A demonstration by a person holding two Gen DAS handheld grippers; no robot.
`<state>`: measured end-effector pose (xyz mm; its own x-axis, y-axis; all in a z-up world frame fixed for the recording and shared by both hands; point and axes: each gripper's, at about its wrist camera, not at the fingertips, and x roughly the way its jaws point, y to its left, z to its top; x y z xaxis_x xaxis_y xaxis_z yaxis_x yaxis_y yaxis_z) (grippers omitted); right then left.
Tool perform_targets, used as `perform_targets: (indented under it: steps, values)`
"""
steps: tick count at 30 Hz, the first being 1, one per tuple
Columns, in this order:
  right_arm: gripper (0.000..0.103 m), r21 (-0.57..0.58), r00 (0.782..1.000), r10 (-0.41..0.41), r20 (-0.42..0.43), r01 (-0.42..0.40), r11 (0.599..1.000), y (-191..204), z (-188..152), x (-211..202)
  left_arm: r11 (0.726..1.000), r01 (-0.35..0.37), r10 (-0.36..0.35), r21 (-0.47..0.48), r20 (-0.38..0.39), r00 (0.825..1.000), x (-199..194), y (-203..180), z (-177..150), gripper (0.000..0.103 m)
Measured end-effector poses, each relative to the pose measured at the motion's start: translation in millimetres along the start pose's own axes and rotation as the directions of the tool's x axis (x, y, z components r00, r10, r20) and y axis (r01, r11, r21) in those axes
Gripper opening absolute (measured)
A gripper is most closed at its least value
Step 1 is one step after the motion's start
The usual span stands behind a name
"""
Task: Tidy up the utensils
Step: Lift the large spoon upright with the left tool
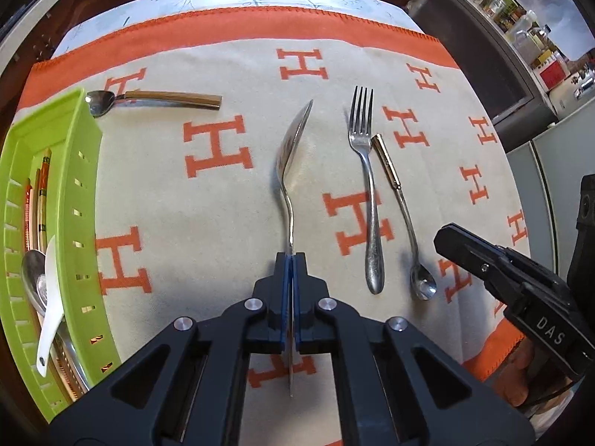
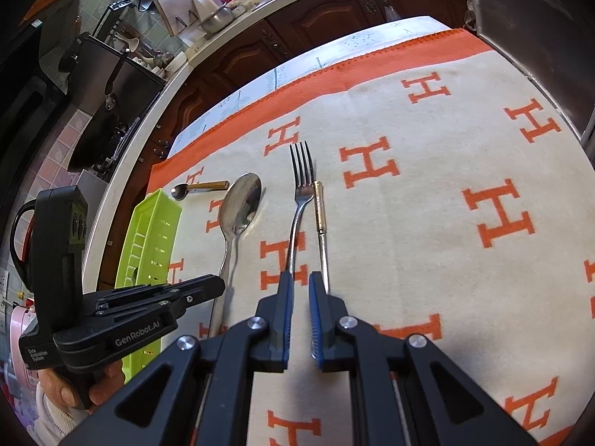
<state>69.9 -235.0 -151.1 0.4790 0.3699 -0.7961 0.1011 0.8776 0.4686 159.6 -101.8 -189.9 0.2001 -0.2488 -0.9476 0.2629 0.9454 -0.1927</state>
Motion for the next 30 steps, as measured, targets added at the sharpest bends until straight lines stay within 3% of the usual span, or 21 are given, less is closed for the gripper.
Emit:
perform_targets:
  steps: [6, 13, 16, 30]
  values:
    - [0.010, -0.004, 1.000, -0.001, -0.001, 0.001, 1.000, 0.3, 0.0, -0.8, 0.998, -0.016, 0.017, 0.055, -0.023, 1.000, 7.8, -15.2, 3.5, 0.004]
    - [0.010, -0.017, 1.000, -0.001, 0.005, 0.001, 1.000, 3.3, -0.1, -4.3, 0.991, -0.124, 0.126, 0.048, -0.042, 0.991, 17.0, -18.0, 6.0, 0.002]
    - [0.010, -0.015, 1.000, 0.000, 0.004, 0.000, 1.000, 3.0, 0.0, -3.9, 0.997, -0.081, 0.082, 0.009, -0.052, 0.995, 17.4, -7.2, 6.8, 0.003]
    - [0.010, -0.018, 0.999, 0.002, -0.039, -0.003, 1.000, 10.8, 6.6, 13.1, 0.999, -0.004, 0.003, -0.053, -0.022, 1.000, 9.4, 6.1, -4.0, 0.000]
